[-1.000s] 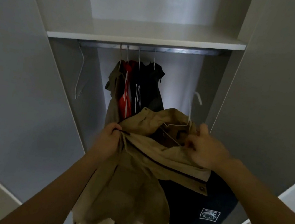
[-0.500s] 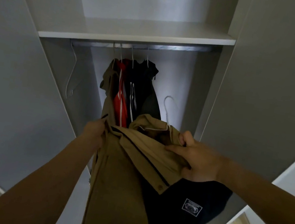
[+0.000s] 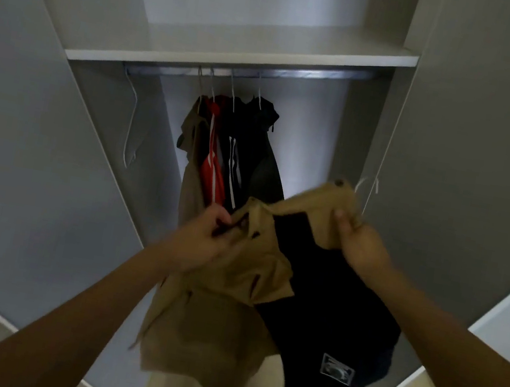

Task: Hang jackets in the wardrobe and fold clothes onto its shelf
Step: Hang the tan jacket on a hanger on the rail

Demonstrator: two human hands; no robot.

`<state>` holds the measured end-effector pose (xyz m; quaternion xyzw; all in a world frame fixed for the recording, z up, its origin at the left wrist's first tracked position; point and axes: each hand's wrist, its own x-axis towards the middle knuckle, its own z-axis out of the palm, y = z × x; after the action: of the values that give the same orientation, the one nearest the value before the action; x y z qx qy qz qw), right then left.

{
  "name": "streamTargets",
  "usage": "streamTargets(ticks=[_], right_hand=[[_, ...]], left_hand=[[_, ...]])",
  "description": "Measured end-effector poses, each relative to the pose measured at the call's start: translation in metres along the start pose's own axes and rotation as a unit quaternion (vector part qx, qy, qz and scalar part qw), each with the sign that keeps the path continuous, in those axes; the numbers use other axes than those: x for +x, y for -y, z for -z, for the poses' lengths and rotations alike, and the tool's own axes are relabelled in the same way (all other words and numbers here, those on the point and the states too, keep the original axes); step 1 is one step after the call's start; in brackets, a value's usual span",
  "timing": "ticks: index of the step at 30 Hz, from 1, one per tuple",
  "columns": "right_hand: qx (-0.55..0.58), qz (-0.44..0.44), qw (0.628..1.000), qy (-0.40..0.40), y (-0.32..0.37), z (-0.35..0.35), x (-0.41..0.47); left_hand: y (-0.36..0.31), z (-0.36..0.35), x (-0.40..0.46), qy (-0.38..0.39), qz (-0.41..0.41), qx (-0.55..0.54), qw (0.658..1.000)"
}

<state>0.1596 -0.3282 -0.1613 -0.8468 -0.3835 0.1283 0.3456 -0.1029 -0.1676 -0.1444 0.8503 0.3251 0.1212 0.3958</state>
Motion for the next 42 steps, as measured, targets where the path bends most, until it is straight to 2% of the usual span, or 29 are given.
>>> streamTargets(ticks=[1,2,4,5,7,9,10,12,14,17,19,25,28,33,36,39,42], right_hand=[[0.048,-0.065,0.997,0.01,-0.003,0.002,0.009],[0.054,-0.092,0.994,0.011,-0.007,0.003,0.015],[0.043,-0.128,0.991,0.001,-0.017,0.004,0.02],[0.035,-0.127,0.991,-0.009,-0.02,0.004,0.02],[0.042,-0.103,0.994,-0.013,-0.016,0.0,0.012],[0.027,-0.05,0.998,0.0,-0.007,-0.003,0.002],[-0.058,0.016,0.998,0.02,-0.003,-0.005,-0.002],[-0.209,0.129,0.967,0.066,0.003,-0.012,-0.012],[-0.268,0.188,0.941,0.085,0.011,-0.017,-0.02],[-0.197,0.181,0.955,0.127,0.018,-0.024,-0.028],[-0.114,0.145,0.971,0.154,0.024,-0.025,-0.031],[-0.014,0.143,0.966,0.215,0.03,-0.034,-0.041],[0.025,0.147,0.957,0.249,0.031,-0.04,-0.042],[0.023,0.151,0.957,0.247,0.027,-0.049,-0.038],[-0.011,0.163,0.956,0.244,0.028,-0.049,-0.035],[-0.129,0.219,0.95,0.179,0.031,-0.054,-0.032],[-0.208,0.264,0.935,0.115,0.035,-0.053,-0.027]], left_hand=[[0.0,-0.008,-0.01,0.051,-0.035,0.063,0.996],[0.003,-0.015,-0.018,0.082,-0.035,0.094,0.992],[0.01,-0.025,-0.023,0.074,-0.006,0.121,0.99],[0.012,-0.026,-0.021,0.05,0.021,0.116,0.992],[0.013,-0.026,-0.014,0.006,0.127,0.047,0.991],[0.014,-0.028,-0.009,-0.004,0.181,0.018,0.983],[0.016,-0.031,-0.008,-0.003,0.168,0.031,0.985],[0.013,-0.038,-0.009,-0.026,0.111,0.061,0.992],[0.006,-0.048,-0.011,-0.06,0.037,0.064,0.995],[-0.01,-0.059,-0.01,-0.093,-0.055,0.062,0.992],[-0.017,-0.06,-0.009,-0.098,-0.075,0.056,0.991],[-0.024,-0.058,-0.008,-0.028,-0.03,-0.02,0.999],[-0.023,-0.059,-0.008,-0.023,-0.014,-0.025,0.999],[-0.023,-0.06,-0.009,-0.021,0.002,-0.05,0.999],[-0.027,-0.06,-0.01,-0.023,0.005,-0.054,0.998],[-0.031,-0.064,-0.013,-0.011,-0.002,-0.03,0.999],[-0.031,-0.067,-0.017,-0.035,0.008,-0.007,0.999]])
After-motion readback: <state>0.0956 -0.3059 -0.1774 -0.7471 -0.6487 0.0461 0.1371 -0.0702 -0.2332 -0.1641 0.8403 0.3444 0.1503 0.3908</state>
